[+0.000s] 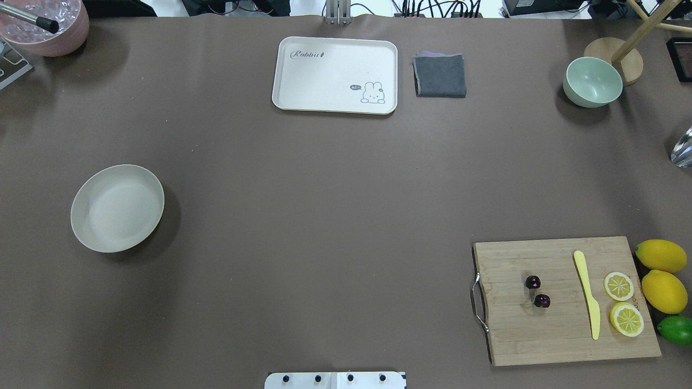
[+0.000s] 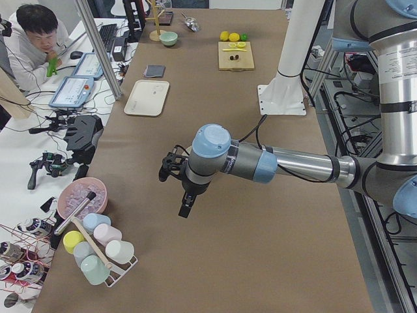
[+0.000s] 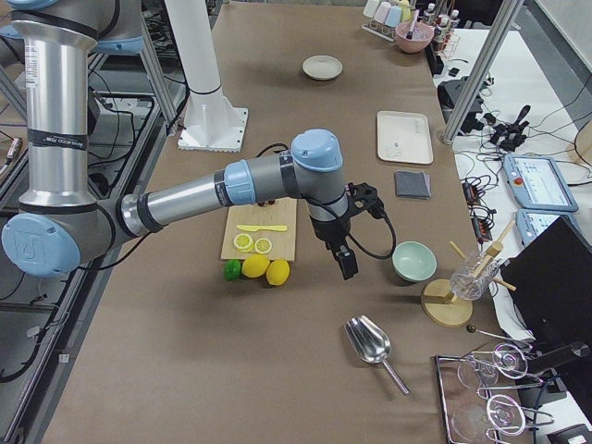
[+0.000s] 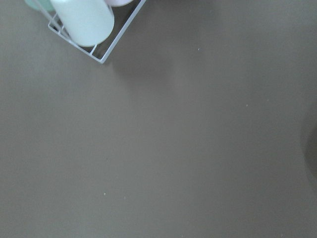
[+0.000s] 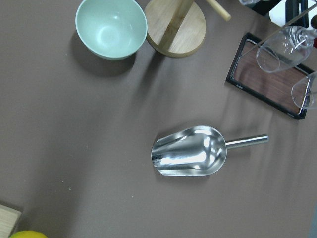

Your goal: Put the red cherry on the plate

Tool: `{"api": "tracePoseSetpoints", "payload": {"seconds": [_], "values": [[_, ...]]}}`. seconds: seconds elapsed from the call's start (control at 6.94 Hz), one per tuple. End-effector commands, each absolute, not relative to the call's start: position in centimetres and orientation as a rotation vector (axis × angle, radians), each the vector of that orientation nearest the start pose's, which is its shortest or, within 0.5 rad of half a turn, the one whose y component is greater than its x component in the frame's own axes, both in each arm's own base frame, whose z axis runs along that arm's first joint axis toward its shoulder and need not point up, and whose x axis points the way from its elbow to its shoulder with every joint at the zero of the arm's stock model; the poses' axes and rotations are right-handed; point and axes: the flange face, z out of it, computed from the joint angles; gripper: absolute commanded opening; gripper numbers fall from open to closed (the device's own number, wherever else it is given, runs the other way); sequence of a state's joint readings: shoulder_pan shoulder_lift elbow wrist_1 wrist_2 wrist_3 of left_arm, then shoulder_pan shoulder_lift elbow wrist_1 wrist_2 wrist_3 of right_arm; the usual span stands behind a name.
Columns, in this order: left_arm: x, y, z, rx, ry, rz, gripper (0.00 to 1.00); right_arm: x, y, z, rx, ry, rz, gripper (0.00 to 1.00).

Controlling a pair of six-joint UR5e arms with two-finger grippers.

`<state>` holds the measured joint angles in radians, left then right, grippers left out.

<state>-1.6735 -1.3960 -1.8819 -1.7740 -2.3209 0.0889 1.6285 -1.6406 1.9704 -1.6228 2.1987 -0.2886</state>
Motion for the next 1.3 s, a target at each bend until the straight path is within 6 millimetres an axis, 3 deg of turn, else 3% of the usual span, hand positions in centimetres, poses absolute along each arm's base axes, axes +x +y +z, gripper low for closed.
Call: {"api": "tracePoseSetpoints", "payload": {"seconds": [0.0, 0.14, 0.29, 0.43, 0.58, 0.86, 1.15], "values": [[-11.3, -44.1, 57.2, 0.460, 0.702, 0.136, 0.98, 10.1, -45.3, 51.5, 0.375, -0.623, -0.237, 1.00], [-11.2, -43.7, 56.9, 0.467, 0.703, 0.144, 0.98, 9.9, -44.3, 53.2, 0.358, -0.634, -0.231, 1.00], [-10.8, -43.7, 57.6, 0.453, 0.756, 0.149, 0.98, 9.9, -44.3, 53.4, 0.395, -0.635, -0.236, 1.00], [-9.5, -43.9, 56.9, 0.468, 0.810, 0.179, 0.98, 8.9, -44.6, 53.0, 0.373, -0.704, -0.191, 1.00], [-7.2, -44.2, 56.7, 0.425, 0.871, 0.169, 0.98, 5.9, -45.2, 51.7, 0.312, -0.782, -0.099, 1.00], [-0.2, -44.7, 56.5, 0.296, 0.933, 0.153, 0.98, -1.2, -45.9, 49.7, 0.248, -0.841, -0.022, 1.00], [6.7, -44.8, 57.2, 0.208, 0.994, 0.132, 0.98, -5.3, -46.0, 49.9, 0.214, -0.795, 0.012, 1.00]]}}
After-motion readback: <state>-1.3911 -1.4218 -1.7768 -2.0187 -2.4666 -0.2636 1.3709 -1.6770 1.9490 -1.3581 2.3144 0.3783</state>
